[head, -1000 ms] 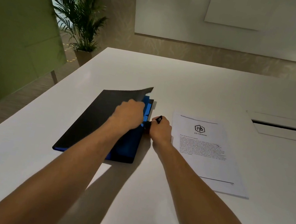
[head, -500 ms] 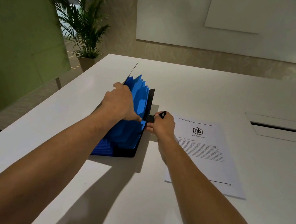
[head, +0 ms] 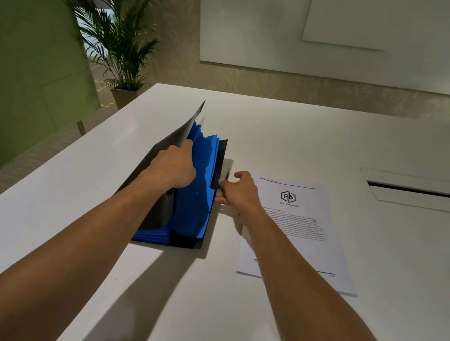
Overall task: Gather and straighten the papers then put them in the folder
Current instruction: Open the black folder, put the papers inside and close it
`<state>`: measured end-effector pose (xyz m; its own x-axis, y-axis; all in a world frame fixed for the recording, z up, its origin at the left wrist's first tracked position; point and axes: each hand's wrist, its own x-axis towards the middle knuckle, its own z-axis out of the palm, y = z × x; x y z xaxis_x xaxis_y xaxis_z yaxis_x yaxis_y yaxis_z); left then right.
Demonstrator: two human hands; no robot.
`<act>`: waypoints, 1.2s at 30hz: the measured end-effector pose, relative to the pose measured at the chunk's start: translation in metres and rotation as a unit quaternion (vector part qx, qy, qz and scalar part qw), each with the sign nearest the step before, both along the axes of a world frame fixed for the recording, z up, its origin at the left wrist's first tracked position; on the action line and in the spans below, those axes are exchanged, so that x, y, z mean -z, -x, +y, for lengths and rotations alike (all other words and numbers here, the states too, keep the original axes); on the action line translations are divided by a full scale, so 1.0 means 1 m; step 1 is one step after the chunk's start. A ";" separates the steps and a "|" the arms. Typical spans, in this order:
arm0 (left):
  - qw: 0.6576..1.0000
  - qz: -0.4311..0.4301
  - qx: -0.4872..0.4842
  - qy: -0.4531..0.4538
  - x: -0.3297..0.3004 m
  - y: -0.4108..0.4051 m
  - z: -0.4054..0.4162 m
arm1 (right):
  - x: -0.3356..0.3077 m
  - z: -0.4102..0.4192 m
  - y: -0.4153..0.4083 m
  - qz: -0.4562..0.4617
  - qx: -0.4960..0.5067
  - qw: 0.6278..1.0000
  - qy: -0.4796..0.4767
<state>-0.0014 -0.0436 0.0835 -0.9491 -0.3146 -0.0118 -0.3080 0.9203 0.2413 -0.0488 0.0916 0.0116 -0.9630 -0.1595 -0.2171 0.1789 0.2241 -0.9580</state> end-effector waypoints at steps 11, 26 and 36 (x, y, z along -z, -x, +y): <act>0.998 -0.048 0.034 0.032 0.041 0.010 0.028 | -0.012 0.095 0.006 0.142 0.040 0.968 -0.205; 0.982 -0.157 0.086 0.059 0.053 0.031 0.058 | 0.009 0.201 -0.001 0.043 0.109 0.884 -0.453; 0.982 -0.135 0.087 0.097 0.066 0.034 0.071 | -0.009 0.183 0.004 0.027 0.079 0.897 -0.433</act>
<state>-0.0352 0.0272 0.0179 -0.9593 -0.1688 -0.2264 -0.1705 0.9853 -0.0119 -0.0531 0.2748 0.0210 -0.9715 0.1868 -0.1463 0.2333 0.8646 -0.4450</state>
